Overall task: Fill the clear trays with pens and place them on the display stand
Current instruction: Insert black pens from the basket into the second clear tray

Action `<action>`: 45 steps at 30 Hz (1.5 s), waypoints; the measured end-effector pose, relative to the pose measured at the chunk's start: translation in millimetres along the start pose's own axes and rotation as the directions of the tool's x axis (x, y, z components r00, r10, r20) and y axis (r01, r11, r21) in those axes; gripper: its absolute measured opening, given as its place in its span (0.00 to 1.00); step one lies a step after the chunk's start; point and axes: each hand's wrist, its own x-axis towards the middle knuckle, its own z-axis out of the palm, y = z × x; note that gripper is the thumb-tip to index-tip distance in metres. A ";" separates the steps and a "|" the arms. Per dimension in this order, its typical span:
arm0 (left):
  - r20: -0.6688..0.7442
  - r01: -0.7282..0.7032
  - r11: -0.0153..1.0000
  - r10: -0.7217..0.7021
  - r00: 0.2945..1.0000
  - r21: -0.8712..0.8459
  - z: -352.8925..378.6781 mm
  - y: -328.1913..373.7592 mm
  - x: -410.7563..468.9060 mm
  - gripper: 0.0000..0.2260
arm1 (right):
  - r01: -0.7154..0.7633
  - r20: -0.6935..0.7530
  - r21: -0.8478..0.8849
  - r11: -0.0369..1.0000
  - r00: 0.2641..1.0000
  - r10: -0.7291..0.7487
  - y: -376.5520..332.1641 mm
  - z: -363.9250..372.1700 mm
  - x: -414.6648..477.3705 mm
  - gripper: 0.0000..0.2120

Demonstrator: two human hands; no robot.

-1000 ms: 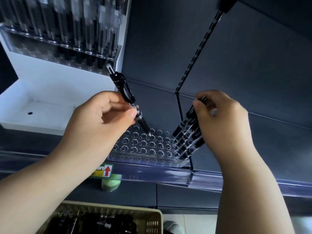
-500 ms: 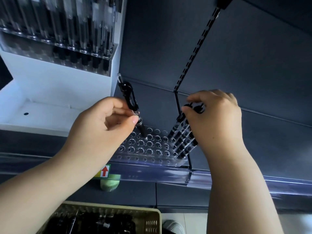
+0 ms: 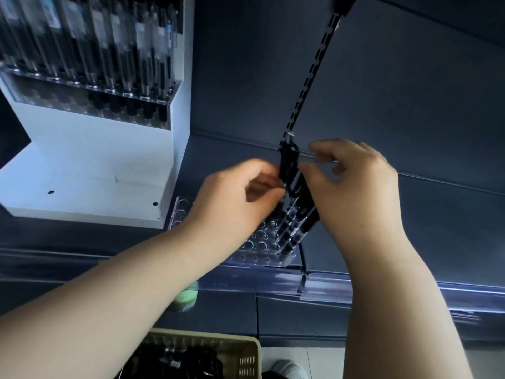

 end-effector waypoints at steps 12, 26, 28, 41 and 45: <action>0.126 -0.017 0.941 -0.027 0.992 0.338 18.5 -15.1 7.8 0.12 | -0.056 0.042 0.065 0.996 0.998 0.053 7.7 -2.4 1.3 0.12; 0.079 0.104 0.895 -0.152 0.985 0.434 22.8 -22.9 2.0 0.03 | -0.031 0.046 0.080 0.996 0.999 0.028 5.0 -12.0 -8.2 0.13; 0.086 0.111 0.895 -0.163 0.983 0.433 24.6 -22.7 2.8 0.03 | -0.029 0.023 0.084 0.996 0.999 0.027 4.6 -13.0 -12.6 0.13; 0.058 -0.037 0.770 0.000 0.998 0.637 -23.1 -3.3 -51.6 0.11 | 0.227 -0.089 0.019 0.974 0.970 -0.224 -26.2 -4.0 -71.4 0.14; 0.190 -0.254 0.617 0.169 0.967 0.744 -63.2 2.3 -101.4 0.11 | 0.281 0.075 0.037 0.959 0.956 -0.283 -39.3 10.5 -101.2 0.13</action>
